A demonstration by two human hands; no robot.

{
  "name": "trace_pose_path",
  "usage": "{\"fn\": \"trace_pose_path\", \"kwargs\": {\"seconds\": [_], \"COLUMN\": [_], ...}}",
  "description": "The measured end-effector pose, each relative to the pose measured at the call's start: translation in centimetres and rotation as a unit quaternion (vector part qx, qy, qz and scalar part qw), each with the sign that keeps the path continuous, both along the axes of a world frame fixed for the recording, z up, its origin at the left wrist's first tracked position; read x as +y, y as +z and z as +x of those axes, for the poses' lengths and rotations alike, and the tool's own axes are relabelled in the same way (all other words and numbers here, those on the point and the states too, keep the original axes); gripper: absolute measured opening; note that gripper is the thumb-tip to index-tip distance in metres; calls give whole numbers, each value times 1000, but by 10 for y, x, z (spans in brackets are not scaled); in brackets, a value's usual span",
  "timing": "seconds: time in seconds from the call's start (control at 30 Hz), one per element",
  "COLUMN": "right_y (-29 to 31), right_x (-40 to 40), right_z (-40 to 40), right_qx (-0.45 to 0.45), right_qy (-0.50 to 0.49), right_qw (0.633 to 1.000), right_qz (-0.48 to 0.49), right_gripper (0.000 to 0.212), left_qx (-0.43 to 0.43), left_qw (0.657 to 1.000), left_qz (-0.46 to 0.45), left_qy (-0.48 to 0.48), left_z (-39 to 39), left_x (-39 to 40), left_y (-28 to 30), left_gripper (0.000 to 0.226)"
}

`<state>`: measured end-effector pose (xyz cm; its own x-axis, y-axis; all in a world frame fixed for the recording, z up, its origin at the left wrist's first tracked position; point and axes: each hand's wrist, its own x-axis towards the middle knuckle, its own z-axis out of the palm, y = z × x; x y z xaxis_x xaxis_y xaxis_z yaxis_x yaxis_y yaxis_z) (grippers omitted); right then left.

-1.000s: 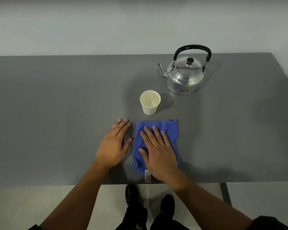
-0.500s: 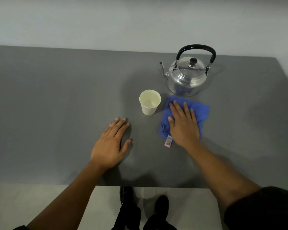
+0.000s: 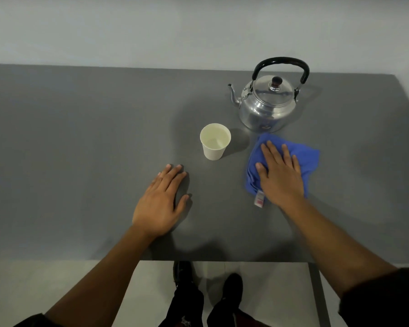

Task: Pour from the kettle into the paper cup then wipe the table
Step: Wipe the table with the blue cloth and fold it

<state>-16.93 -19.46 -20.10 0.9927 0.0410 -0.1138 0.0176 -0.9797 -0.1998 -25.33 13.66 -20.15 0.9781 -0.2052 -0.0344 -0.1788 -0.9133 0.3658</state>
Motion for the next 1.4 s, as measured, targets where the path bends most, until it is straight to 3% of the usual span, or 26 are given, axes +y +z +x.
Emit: {"fn": "trace_pose_path", "kwargs": {"seconds": [0.23,0.4,0.53,0.67,0.97,1.07,1.13,1.2,1.27,1.4], "right_y": [3,6,8,5,2,6,16,24,29,34], "right_x": [35,-8,-50,-11,89,90,81,65,49,23], "right_z": [-38,-98,-75,-39,-106,-117,-117,-114,-110,-102], "right_qx": [13,12,3,10,31,37,18,-55,-87,-21], "right_qy": [102,225,107,-16,167,187,128,37,-50,-159], "right_qw": [995,974,994,1000,985,980,972,962,956,955], "right_qz": [17,21,3,-11,-19,63,196,265,275,248], "right_gripper": [64,62,64,63,69,69,64,50,42,46], "left_qx": [-17,-13,-8,-13,-12,1,-3,-24,-14,66], "left_qw": [1000,1000,1000,1000,1000,998,994,991,988,970], "left_qz": [1,3,-3,-5,-23,-60,-105,-124,-134,-158], "left_qy": [-6,-4,-6,-6,-5,-1,16,39,77,173], "left_z": [-1,-1,-1,-2,-3,-4,-10,-22,-33,-36], "left_x": [1,3,2,1,1,1,-3,-14,-30,-58], "left_y": [-3,-5,-3,-1,-1,3,9,14,18,24], "left_gripper": [66,66,66,65,65,61,55,46,37,41]}}
